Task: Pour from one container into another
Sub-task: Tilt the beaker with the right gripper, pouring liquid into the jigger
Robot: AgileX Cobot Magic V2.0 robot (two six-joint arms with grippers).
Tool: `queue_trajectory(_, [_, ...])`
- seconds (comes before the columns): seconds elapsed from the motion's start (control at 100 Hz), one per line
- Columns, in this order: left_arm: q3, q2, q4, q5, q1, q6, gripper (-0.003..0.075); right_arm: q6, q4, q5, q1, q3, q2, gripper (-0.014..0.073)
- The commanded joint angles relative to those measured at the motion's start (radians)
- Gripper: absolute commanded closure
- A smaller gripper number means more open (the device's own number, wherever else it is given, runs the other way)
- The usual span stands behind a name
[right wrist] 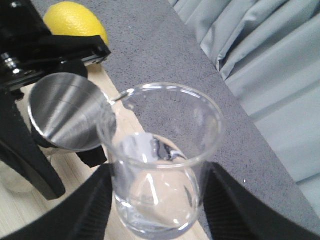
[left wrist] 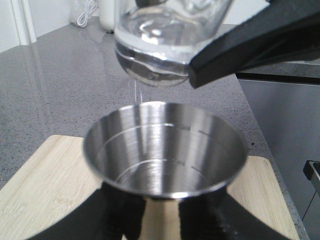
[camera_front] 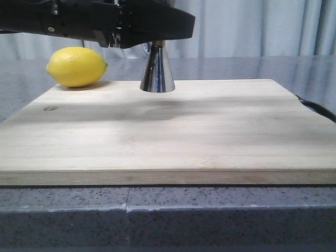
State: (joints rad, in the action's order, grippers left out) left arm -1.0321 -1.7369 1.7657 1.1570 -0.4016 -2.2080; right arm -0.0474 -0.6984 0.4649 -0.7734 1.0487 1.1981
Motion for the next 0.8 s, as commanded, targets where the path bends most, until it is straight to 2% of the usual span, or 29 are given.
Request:
queue_trajectory(0.0, [-0.031,0.04,0.083,0.1,-0.011,0.005,0.0482,0.047,-0.049,-0.063,-0.001,0.038,-0.011,0.03])
queue_trajectory(0.51, [-0.031,0.04,0.083,0.1,-0.011,0.005,0.0482,0.213,-0.086,-0.098,-0.002,0.038,-0.005,0.0302])
queue_trajectory(0.79, [-0.031,0.04,0.083,0.1,-0.011,0.005,0.0482,0.22,-0.199,-0.137,-0.002,0.038,-0.005,0.0302])
